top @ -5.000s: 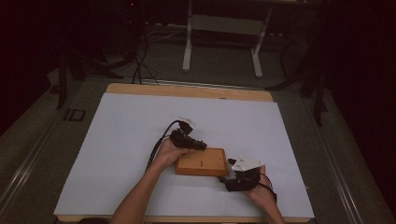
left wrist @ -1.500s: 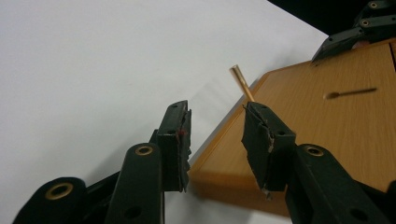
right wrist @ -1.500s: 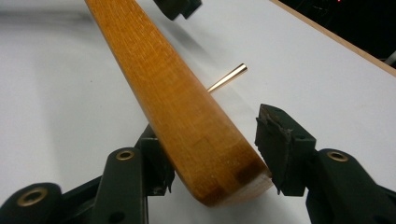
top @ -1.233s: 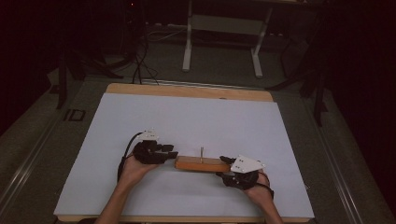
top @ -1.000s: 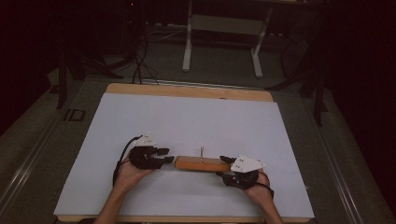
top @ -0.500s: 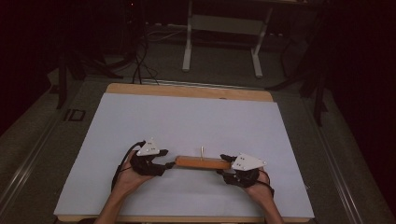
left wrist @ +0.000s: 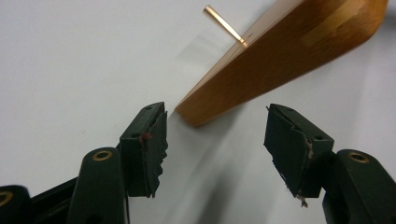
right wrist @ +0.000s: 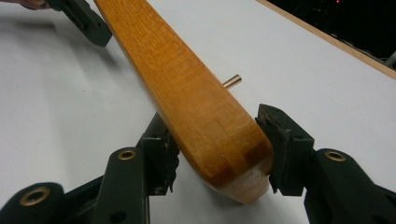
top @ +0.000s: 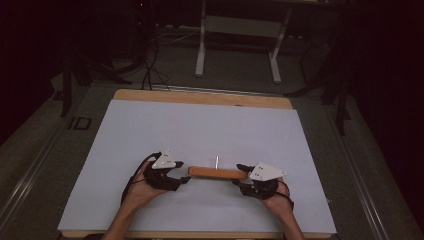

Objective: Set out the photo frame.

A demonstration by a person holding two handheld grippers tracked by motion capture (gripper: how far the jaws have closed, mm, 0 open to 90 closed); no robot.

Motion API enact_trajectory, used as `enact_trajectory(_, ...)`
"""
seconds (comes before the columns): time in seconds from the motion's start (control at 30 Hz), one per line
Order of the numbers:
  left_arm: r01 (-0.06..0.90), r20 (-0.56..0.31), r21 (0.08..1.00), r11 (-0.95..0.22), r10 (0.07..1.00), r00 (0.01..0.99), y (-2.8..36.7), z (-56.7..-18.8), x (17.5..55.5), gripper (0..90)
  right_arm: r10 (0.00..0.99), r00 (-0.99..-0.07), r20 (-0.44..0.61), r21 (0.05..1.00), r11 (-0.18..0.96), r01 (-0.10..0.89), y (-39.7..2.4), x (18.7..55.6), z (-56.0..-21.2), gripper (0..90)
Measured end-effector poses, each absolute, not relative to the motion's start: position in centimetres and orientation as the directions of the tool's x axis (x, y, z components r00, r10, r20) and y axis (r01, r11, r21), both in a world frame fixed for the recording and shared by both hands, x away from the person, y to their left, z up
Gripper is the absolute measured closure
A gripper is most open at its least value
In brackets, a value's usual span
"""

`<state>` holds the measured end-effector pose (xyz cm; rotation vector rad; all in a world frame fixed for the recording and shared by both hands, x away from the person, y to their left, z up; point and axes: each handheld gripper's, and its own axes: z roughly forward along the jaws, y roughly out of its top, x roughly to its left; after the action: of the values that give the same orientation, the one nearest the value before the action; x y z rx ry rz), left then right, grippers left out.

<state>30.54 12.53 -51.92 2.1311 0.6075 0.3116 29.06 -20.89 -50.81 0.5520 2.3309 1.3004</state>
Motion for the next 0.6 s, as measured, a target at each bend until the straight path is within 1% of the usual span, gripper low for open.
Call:
enact_trajectory(0.1, 0.29, 0.019, 0.813, -0.504, 0.521, 0.853, 11.9, -51.9, 30.9, 39.4, 0.527, -0.836, -0.157, 0.865, 0.482, 0.142, -20.9, 29.1, -50.8, 49.8)
enact_trajectory(0.6, 0.244, 0.04, 0.84, -0.484, 0.505, 0.862, 10.0, -51.6, 31.8, 41.7, 0.535, -0.833, -0.143, 0.87, 0.469, 0.152, -21.1, 29.6, -50.8, 49.9)
